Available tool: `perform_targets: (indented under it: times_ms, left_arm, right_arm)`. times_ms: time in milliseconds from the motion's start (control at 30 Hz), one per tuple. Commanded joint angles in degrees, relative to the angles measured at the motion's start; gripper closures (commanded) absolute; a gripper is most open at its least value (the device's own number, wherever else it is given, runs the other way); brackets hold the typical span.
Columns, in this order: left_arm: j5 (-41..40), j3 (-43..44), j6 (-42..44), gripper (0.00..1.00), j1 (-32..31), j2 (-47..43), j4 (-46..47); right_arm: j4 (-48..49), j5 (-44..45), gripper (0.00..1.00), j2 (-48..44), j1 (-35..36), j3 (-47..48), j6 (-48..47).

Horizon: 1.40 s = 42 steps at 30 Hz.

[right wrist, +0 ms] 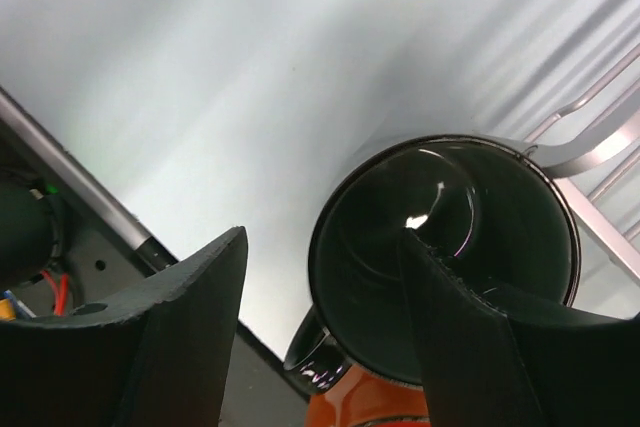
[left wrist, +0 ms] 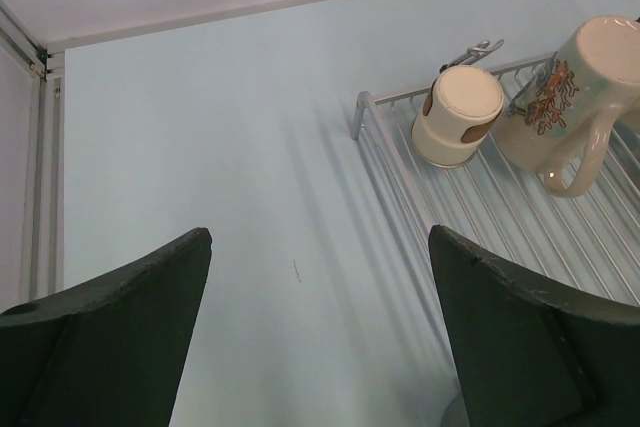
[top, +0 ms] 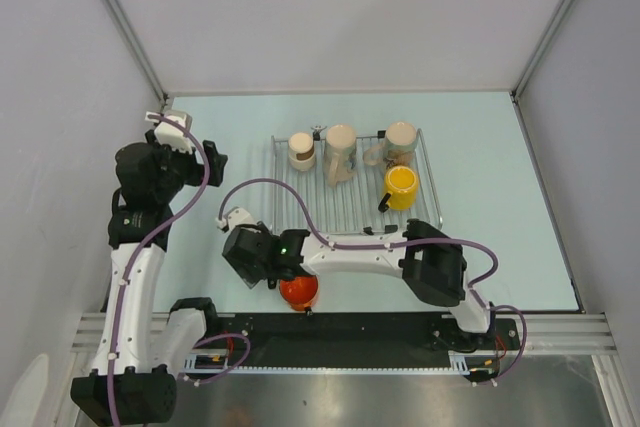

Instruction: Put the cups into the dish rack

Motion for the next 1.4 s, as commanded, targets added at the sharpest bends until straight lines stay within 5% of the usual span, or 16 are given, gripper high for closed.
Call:
perform_targets:
  times_ms: [0, 100, 367, 600, 833, 1067, 1367]
  left_arm:
    - [1.3, -0.1, 0.9, 0.05, 0.5, -0.9, 1.5]
    - [1.8, -0.7, 1.1, 0.05, 0.5, -1.1, 1.2]
    - [2.1, -0.4, 1.6, 0.05, 0.5, -3.2, 0.2]
    - [3.6, 0.4, 0.7, 0.05, 0.5, -3.2, 0.0]
    - [9.1, 3.8, -2.0, 0.04, 0.5, -5.2, -1.6]
    - [15.1, 4.8, -4.2, 0.03, 0.5, -5.0, -2.0]
    - [46.1, 3.9, -8.8, 0.00, 0.5, -0.5, 1.7]
  right_arm:
    - [1.4, -2.6, 0.34, 1.4, -1.2, 2.8, -1.3]
    - [1.6, -4.5, 0.40, 3.4, -1.9, 3.6, -1.0]
    - [1.3, -6.8, 1.00, 3.5, -3.3, 4.1, 0.1]
    - [3.9, -8.6, 1.00, -9.4, -3.6, -3.3, 0.4]
    - [23.6, -19.8, 1.00, -34.0, -6.2, -24.4, 3.0]
    - [38.9, -30.8, 1.00, -52.5, -17.6, -40.9, 10.7]
    - [89.5, -41.6, 1.00, -62.8, -29.9, -65.7, 35.3]
